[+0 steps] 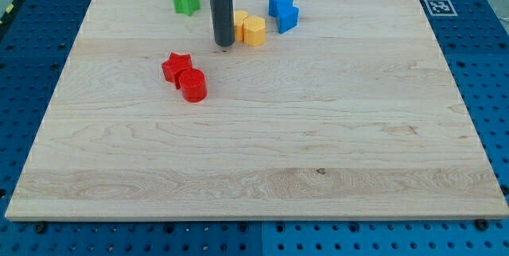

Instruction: Drag the yellow blocks diagonally bottom right to the blue blocks

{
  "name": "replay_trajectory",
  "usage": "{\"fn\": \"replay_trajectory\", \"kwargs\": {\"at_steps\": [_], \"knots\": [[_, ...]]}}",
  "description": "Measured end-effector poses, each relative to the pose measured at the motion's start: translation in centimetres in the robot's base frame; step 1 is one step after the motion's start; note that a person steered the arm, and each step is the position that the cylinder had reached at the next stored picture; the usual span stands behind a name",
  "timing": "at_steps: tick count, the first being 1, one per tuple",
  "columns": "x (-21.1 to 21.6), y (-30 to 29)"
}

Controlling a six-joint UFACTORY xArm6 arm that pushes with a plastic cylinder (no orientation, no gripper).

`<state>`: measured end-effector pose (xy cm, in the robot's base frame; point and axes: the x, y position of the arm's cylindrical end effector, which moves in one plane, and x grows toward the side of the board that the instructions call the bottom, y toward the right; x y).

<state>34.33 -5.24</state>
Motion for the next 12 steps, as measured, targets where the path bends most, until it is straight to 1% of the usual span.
{"fn": "replay_trajectory", "kwargs": {"at_steps": [1, 2, 3, 4, 5, 6, 8, 10, 11, 12], "knots": [[0.0, -1.7], [-1.1, -4.3], [-4.0, -4.9], [-5.2, -2.6], [-5.5, 1.1], [-5.3, 3.1], [-2.5, 6.2], [1.8, 10.8], [2.4, 11.9], [2.3, 9.4]]}}
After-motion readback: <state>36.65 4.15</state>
